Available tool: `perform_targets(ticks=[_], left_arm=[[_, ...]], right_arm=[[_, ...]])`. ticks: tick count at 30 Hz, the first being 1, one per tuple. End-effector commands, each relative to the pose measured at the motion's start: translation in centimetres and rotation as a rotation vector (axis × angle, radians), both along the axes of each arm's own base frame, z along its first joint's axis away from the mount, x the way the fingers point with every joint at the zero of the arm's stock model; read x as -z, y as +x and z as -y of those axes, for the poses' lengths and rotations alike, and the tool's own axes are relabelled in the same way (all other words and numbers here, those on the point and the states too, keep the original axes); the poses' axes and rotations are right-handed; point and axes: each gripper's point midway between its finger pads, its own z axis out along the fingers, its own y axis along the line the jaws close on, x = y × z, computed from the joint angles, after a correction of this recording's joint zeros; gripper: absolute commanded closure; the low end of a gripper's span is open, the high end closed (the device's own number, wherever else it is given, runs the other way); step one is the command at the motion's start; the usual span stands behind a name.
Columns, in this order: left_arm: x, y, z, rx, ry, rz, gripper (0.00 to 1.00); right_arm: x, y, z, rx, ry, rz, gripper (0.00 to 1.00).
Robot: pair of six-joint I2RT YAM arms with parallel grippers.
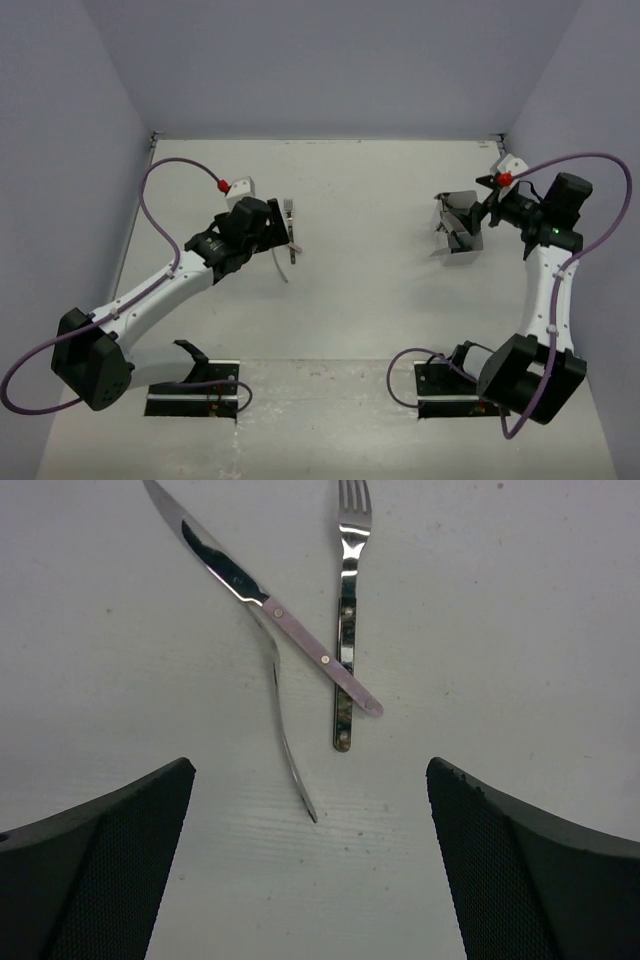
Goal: Sort the eating utensils into containers
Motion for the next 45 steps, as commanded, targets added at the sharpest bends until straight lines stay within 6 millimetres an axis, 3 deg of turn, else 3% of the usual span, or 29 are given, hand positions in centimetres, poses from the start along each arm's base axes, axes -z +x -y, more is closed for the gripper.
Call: perform_targets(ticks=[1, 2, 4, 7, 8, 9, 10, 12, 14, 17, 20, 23, 28, 34, 35, 37, 41, 44, 45], left_arm=[[2.1, -1.1, -0.9, -0.086, 0.002, -0.090, 0.00], [2.5, -1.2, -0.8, -0.083, 0.003, -0.102, 0.00], [3.6, -1.4, -1.0, -0.091, 0.027, -0.140, 0.00], [5.5, -1.6, -0.6, -0.087, 0.036, -0.191, 0.00], [5.7, -1.5, -0.2, -0.071, 0.034, -0.196, 0.02], [6.5, -1.5, 0.0, -0.063, 0.045, -0.217, 0.03], [7.0, -1.5, -0.1, -0.063, 0.058, -0.228, 0.04], [8.1, -1.4, -0.4, -0.080, 0.091, -0.247, 0.07], [9.0, -1.5, -0.8, -0.099, 0.118, -0.273, 0.14], [10.1, -1.2, -1.2, -0.132, 0.147, -0.283, 0.22], [11.0, -0.6, -1.2, -0.137, 0.163, -0.276, 0.25], [11.9, 0.4, -0.3, -0.107, 0.159, -0.274, 0.29], [14.6, 0.9, 0.5, -0.087, 0.177, -0.327, 0.35], [15.7, 0.2, 0.4, -0.101, 0.165, -0.360, 0.90], [15.5, 0.1, 0.4, -0.101, 0.163, -0.357, 1.00], [14.6, -0.3, 0.0, -0.098, 0.156, -0.337, 1.00], [11.5, -0.9, -0.4, -0.077, 0.112, -0.255, 1.00], [7.2, -0.6, 0.1, -0.017, 0.052, -0.115, 1.00], [4.9, -0.9, 0.6, 0.026, 0.000, -0.046, 1.00]], right_arm=[[-6.1, 1.8, -1.9, 0.129, 0.057, 0.068, 0.01], [-8.3, 2.1, -3.3, 0.122, 0.056, 0.146, 0.01], [-11.3, 3.2, -3.4, 0.238, 0.151, 0.163, 0.01], [-16.4, 4.0, -7.0, 0.243, 0.272, 0.244, 0.01], [-16.8, 4.6, -7.8, 0.259, 0.285, 0.234, 0.01], [-19.7, 5.0, -7.7, 0.323, 0.316, 0.275, 0.01], [-20.1, 4.7, -10.0, 0.278, 0.337, 0.243, 0.01], [-21.1, 5.5, -11.2, 0.284, 0.478, 0.137, 0.01], [-20.9, 5.6, -11.7, 0.309, 0.607, 0.042, 0.01], [-18.5, 5.5, -11.5, 0.387, 0.697, -0.042, 0.01], [-13.6, 5.0, -11.3, 0.446, 0.657, -0.125, 0.01], [-10.4, 4.3, -10.6, 0.512, 0.582, -0.192, 0.01], [-9.6, 3.5, -10.7, 0.512, 0.585, -0.196, 0.01], [-9.2, 4.0, -10.8, 0.504, 0.530, -0.198, 0.01], [-9.0, 4.0, -10.7, 0.507, 0.512, -0.200, 0.01], [-8.8, 4.1, -11.1, 0.489, 0.505, -0.211, 0.01], [-9.0, 3.1, -13.9, 0.322, 0.529, -0.255, 0.01], [-9.3, 1.2, -17.1, 0.095, 0.529, -0.278, 0.01], [-8.5, 0.7, -17.7, 0.053, 0.534, -0.305, 0.01]])
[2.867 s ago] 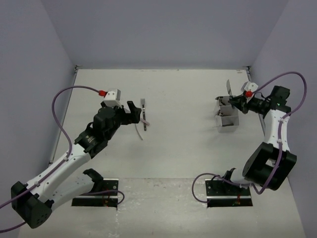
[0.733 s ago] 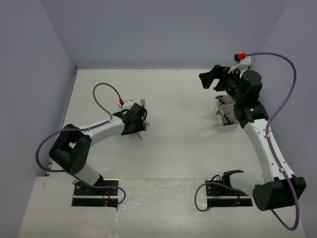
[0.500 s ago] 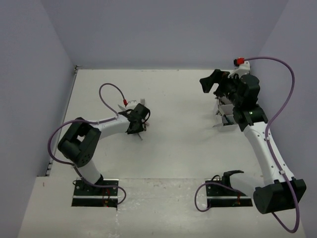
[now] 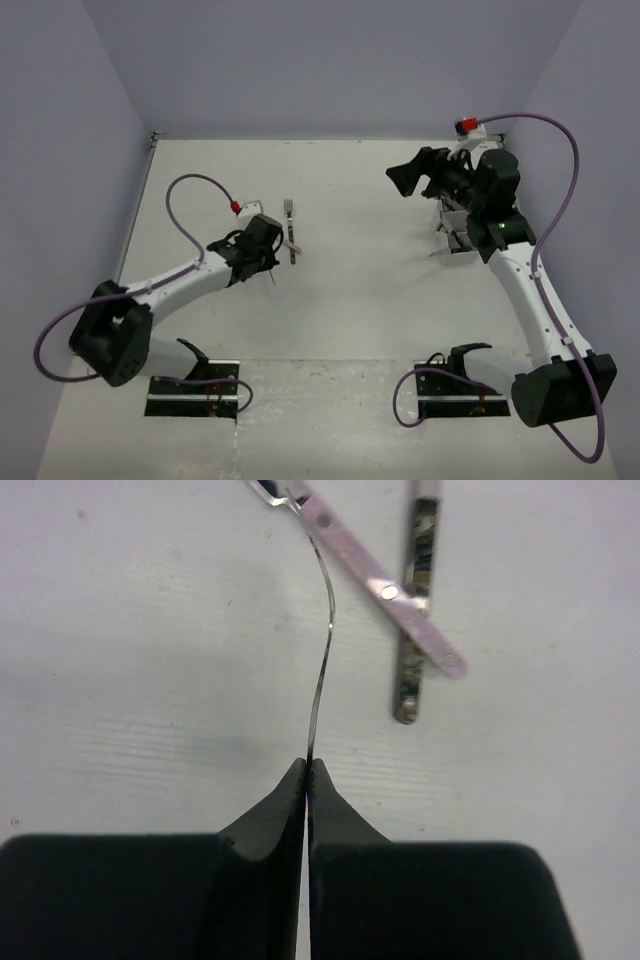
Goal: Sort the eating utensils into containers
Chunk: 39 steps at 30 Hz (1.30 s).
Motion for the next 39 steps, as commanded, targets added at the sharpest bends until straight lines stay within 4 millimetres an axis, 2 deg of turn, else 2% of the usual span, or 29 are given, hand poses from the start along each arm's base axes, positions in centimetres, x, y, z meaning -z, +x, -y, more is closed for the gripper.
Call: perform_targets(ticks=[1, 2, 3, 4, 5, 7, 10, 11, 13, 15, 17, 21, 24, 27, 28, 30, 34, 35, 37, 38, 39], left_arm=[[-7.8, 1.8, 2.3, 0.134, -0.140, 0.281, 1.00], [-9.9, 1.3, 2.7, 0.180, -0.194, 0.359, 1.00], [-11.3, 1.0, 3.9, 0.249, -0.257, 0.399, 1.00], [-13.4, 1.1, 4.9, 0.304, -0.305, 0.473, 1.00], [-15.1, 0.6, 5.5, 0.353, -0.349, 0.520, 1.00], [-18.2, -0.1, 7.8, 0.484, -0.444, 0.613, 1.00], [-20.9, -1.5, 10.0, 0.646, -0.515, 0.694, 1.00], [-21.4, -2.0, 10.7, 0.697, -0.539, 0.702, 1.00], [-22.7, -2.4, 11.4, 0.744, -0.568, 0.745, 1.00], [-23.4, -3.1, 12.2, 0.799, -0.606, 0.758, 1.00], [-24.6, -3.6, 12.7, 0.837, -0.634, 0.793, 1.00], [-25.8, -4.0, 13.2, 0.859, -0.665, 0.824, 1.00], [-26.6, -4.4, 13.2, 0.876, -0.674, 0.842, 1.00], [-27.1, -4.6, 13.3, 0.884, -0.683, 0.852, 1.00], [-27.3, -4.7, 13.4, 0.892, -0.687, 0.857, 1.00], [-27.4, -4.7, 13.5, 0.892, -0.694, 0.858, 1.00], [-27.7, -4.2, 13.7, 0.876, -0.700, 0.858, 1.00], [-28.0, -4.1, 13.8, 0.874, -0.708, 0.866, 1.00], [-28.2, -4.0, 14.0, 0.880, -0.712, 0.866, 1.00], [-28.2, -4.0, 14.1, 0.885, -0.713, 0.869, 1.00], [-28.3, -3.9, 14.2, 0.886, -0.712, 0.870, 1.00]], right_arm=[[-1.7, -2.5, -4.1, -0.275, 0.070, 0.091, 0.01], [-1.6, -3.6, -5.1, -0.367, 0.089, 0.092, 0.01], [-0.8, -4.2, -5.7, -0.411, 0.104, 0.074, 0.01], [-1.2, -4.6, -6.4, -0.453, 0.129, 0.090, 0.01], [-0.5, -5.3, -7.0, -0.493, 0.138, 0.082, 0.01], [-0.5, -6.8, -8.9, -0.579, 0.151, 0.095, 0.01], [-0.4, -8.9, -11.8, -0.691, 0.172, 0.092, 0.01], [0.0, -9.6, -13.0, -0.728, 0.184, 0.082, 0.01], [-0.7, -10.1, -14.0, -0.745, 0.231, 0.099, 0.01], [-0.4, -10.3, -14.9, -0.737, 0.263, 0.093, 0.01], [0.1, -9.6, -15.3, -0.682, 0.294, 0.062, 0.01], [0.1, -9.2, -15.9, -0.643, 0.334, 0.045, 0.14], [0.0, -8.7, -16.0, -0.607, 0.350, 0.046, 0.18], [-0.5, -8.5, -16.4, -0.602, 0.361, 0.060, 0.28], [-0.7, -8.4, -16.6, -0.606, 0.361, 0.066, 0.38], [-1.2, -8.6, -16.9, -0.618, 0.369, 0.085, 0.51], [-1.0, -8.8, -17.6, -0.657, 0.362, 0.077, 0.67], [-1.0, -9.1, -17.8, -0.673, 0.360, 0.079, 0.76], [-0.8, -9.2, -18.0, -0.690, 0.358, 0.080, 0.85], [-1.0, -9.4, -18.1, -0.702, 0.358, 0.092, 1.00], [-1.1, -9.4, -18.1, -0.703, 0.349, 0.110, 1.00]])
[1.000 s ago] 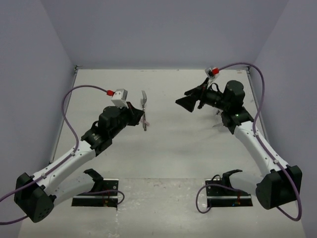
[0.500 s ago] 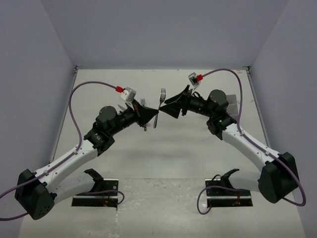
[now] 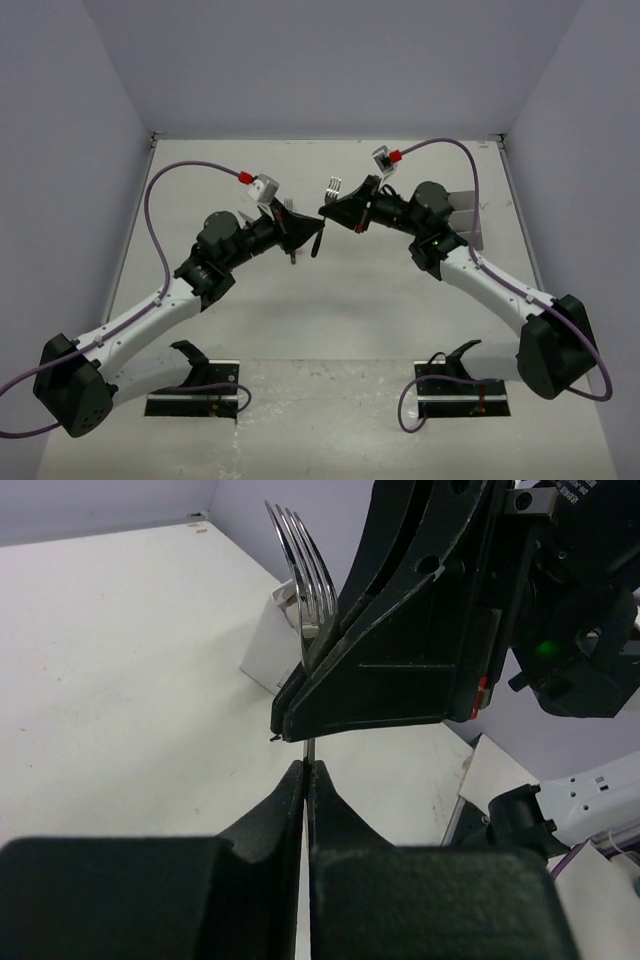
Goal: Sort the eating utensils into containers
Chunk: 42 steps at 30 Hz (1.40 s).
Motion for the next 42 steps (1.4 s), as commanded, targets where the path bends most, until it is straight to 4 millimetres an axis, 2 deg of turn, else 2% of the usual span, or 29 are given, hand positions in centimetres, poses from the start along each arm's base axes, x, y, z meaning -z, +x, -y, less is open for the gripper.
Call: perform_targets(ticks=[1, 2, 3, 5, 7, 8, 9, 10, 12, 13, 14, 15, 16, 18, 19, 22, 23, 24, 25, 28, 34, 37, 39, 42], left_arm=[[-4.7, -0.2, 0.6, 0.028, -0.079, 0.106, 1.00], [-4.7, 0.1, 0.5, 0.011, -0.069, 0.109, 1.00], [-4.5, 0.3, 0.4, -0.002, -0.048, 0.087, 0.50], [-3.8, 1.0, -0.4, -0.064, -0.018, 0.055, 0.00], [-3.9, 1.5, -1.4, -0.126, -0.011, 0.053, 0.00], [-3.8, 1.6, -1.7, -0.146, -0.004, 0.050, 0.00], [-3.2, 1.5, -2.3, -0.168, 0.015, 0.033, 0.00], [-2.9, 2.0, -3.0, -0.219, 0.026, 0.027, 0.00], [-1.1, 2.7, -4.2, -0.292, 0.062, -0.010, 0.00], [-0.5, 3.7, -5.3, -0.380, 0.074, -0.030, 0.00], [0.9, 3.9, -5.9, -0.414, 0.106, -0.077, 0.00], [1.4, 4.3, -6.2, -0.443, 0.125, -0.102, 0.00], [2.0, 4.9, -6.9, -0.500, 0.130, -0.133, 0.00], [3.6, 5.5, -7.6, -0.565, 0.159, -0.190, 0.00], [4.9, 5.7, -8.5, -0.618, 0.181, -0.232, 0.00], [7.3, 6.6, -9.4, -0.695, 0.213, -0.314, 0.00], [7.9, 7.1, -9.5, -0.718, 0.224, -0.348, 0.00], [8.4, 7.5, -10.1, -0.751, 0.227, -0.378, 0.00], [9.1, 7.7, -10.2, -0.768, 0.234, -0.417, 0.00], [9.7, 8.1, -10.0, -0.768, 0.231, -0.434, 0.00], [11.6, 8.7, -11.0, -0.813, 0.256, -0.481, 0.00], [11.9, 8.9, -10.8, -0.791, 0.268, -0.471, 0.00], [12.2, 8.9, -11.1, -0.804, 0.277, -0.477, 0.00], [12.7, 8.8, -11.7, -0.830, 0.287, -0.491, 0.00]], right_arm=[[-3.2, -0.1, -0.2, -0.012, 0.046, 0.124, 1.00], [-3.2, -0.2, -0.1, -0.004, 0.032, 0.133, 1.00], [-3.3, 0.6, 0.3, 0.045, 0.004, 0.183, 1.00], [-3.7, 1.0, 1.3, 0.111, -0.047, 0.233, 1.00], [-4.7, 3.1, 3.1, 0.269, -0.129, 0.369, 1.00], [-4.4, 4.1, 4.4, 0.335, -0.192, 0.397, 1.00], [-5.6, 4.8, 6.1, 0.419, -0.242, 0.500, 1.00], [-6.6, 6.5, 8.6, 0.530, -0.278, 0.536, 1.00], [-8.4, 7.2, 12.0, 0.619, -0.335, 0.647, 1.00], [-8.7, 8.6, 15.1, 0.701, -0.370, 0.656, 1.00], [-9.1, 9.0, 16.7, 0.731, -0.402, 0.690, 1.00], [-9.3, 9.5, 18.2, 0.762, -0.438, 0.716, 1.00], [-9.3, 10.6, 21.1, 0.841, -0.489, 0.722, 1.00], [-8.5, 12.0, 24.0, 0.899, -0.590, 0.751, 1.00], [-8.0, 12.5, 26.1, 0.926, -0.625, 0.745, 1.00], [-5.3, 13.7, 29.8, 0.944, -0.705, 0.700, 1.00], [-4.5, 13.9, 30.4, 0.936, -0.737, 0.706, 1.00], [-2.9, 14.3, 31.4, 0.936, -0.767, 0.680, 1.00], [-2.5, 14.5, 31.9, 0.936, -0.786, 0.703, 1.00], [-0.6, 15.4, 33.4, 0.932, -0.811, 0.707, 1.00], [3.7, 16.7, 33.1, 0.800, -0.837, 0.687, 1.00], [4.6, 17.4, 32.6, 0.752, -0.835, 0.712, 1.00], [6.3, 17.8, 32.5, 0.709, -0.858, 0.700, 1.00], [7.8, 17.8, 32.7, 0.685, -0.882, 0.674, 1.00]])
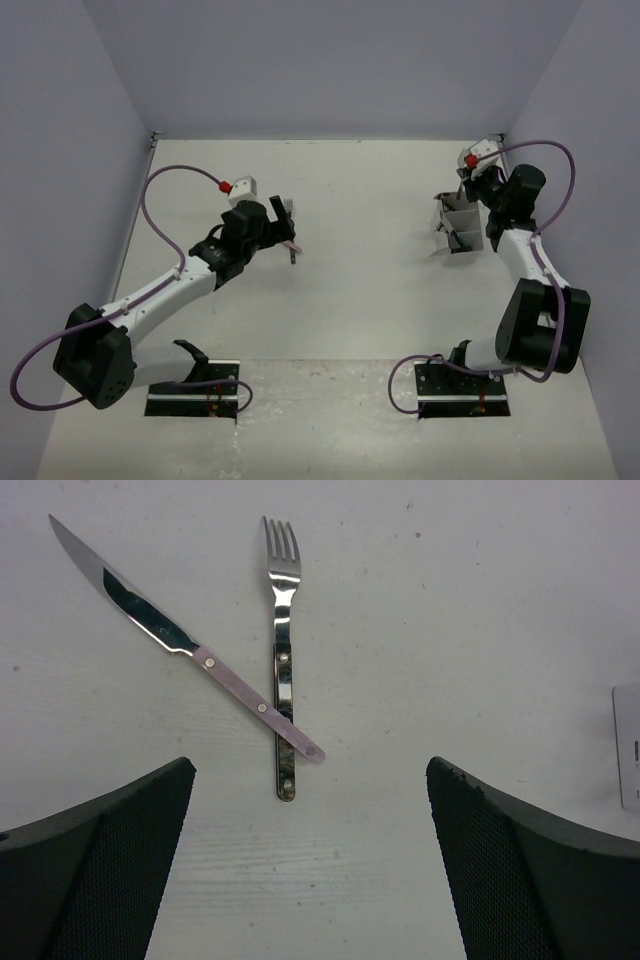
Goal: Sort the eating utensils into containers
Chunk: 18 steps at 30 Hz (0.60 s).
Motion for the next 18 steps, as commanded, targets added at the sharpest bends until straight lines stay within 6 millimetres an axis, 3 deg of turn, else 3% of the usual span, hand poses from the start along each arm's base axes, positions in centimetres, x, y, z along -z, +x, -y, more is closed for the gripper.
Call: perform_targets(ticks=[1, 18], left_arm=[[-1.1, 0.8, -0.8, -0.061, -0.012, 0.025, 0.00], [0.4, 0.1, -1.3, -0.066, -0.018, -0.008, 0.00]], right_arm=[[-0.6, 0.2, -0.4, -0.055, -0.063, 0.059, 1.00], [-2.5, -1.4, -0.5, -0.073, -0.135, 0.040, 1.00]])
